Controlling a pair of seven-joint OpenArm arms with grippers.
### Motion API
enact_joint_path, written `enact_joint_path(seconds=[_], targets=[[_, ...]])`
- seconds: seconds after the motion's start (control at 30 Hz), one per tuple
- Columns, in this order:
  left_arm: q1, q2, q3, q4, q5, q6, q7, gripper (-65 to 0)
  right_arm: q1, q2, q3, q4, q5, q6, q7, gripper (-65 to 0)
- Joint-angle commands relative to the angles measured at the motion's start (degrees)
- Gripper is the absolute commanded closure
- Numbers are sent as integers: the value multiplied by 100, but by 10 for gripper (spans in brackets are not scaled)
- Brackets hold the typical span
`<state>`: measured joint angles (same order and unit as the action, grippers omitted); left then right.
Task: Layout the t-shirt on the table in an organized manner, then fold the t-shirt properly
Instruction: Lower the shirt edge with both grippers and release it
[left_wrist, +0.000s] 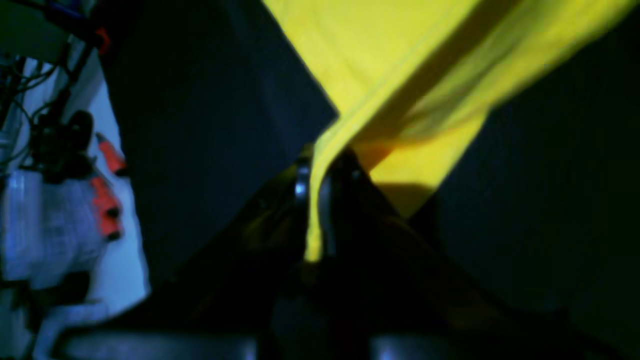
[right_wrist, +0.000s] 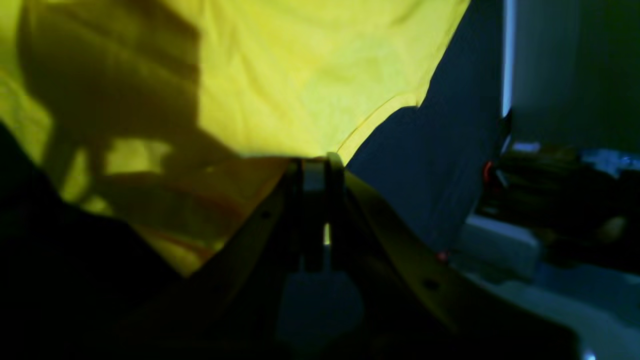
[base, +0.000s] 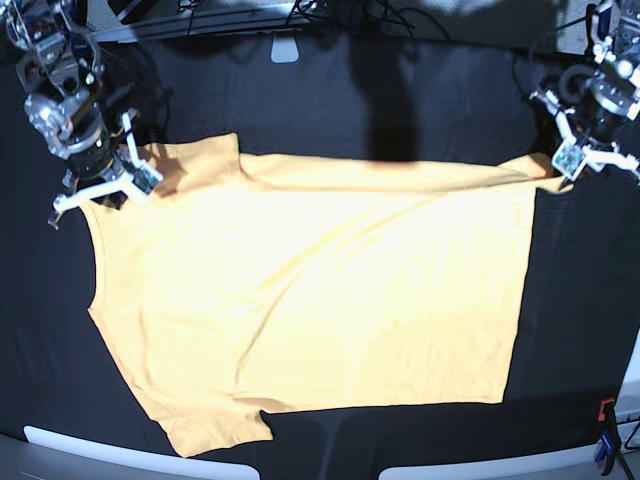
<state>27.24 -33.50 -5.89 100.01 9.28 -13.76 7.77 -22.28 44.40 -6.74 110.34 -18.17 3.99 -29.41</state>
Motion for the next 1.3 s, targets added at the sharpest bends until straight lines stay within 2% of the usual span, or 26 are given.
enact_joint_path(seconds=[0.0, 0.2, 0.37, 0.5, 0.67, 0.73, 0.87, 1.17, 1.23, 1.27], targets=[[-105, -26, -39, 24, 7, 90, -92, 0, 181, 44, 52, 2, -79, -79, 90, 0], [-590, 125, -37, -358, 0, 92, -101, 0, 946, -315, 50, -503, 415, 459, 173, 0], [-922, 125, -37, -715, -4, 90, -168, 0, 1207, -376, 35, -796, 535, 680, 271, 0], [-1182, 125, -28, -1099, -238, 90, -323, 0, 1392, -378, 35, -1187, 538, 680, 372, 0], [-1451, 125, 140, -1408, -229, 90, -455, 0, 1733, -380, 35, -1635, 581, 686, 527, 0], [-1639, 127, 306, -1582, -229, 92, -459, 0, 1912, -380, 35, -1840, 837, 778, 525, 0], [-2033, 127, 706, -1956, -116, 94, -439, 0, 2190, -393, -4, -2142, 966, 1043, 544, 0], [-2507, 125, 859, -2258, -35, 92, -433, 0, 2450, -393, -192, -2391, 966, 1060, 544, 0], [-2551, 118, 857, -2258, -33, 94, -345, -8, 2455, -389, -192, -2391, 966, 1060, 542, -135], [-2577, 105, 857, -2258, -35, 92, -291, -96, 2479, -389, -192, -2391, 966, 1060, 544, -199]])
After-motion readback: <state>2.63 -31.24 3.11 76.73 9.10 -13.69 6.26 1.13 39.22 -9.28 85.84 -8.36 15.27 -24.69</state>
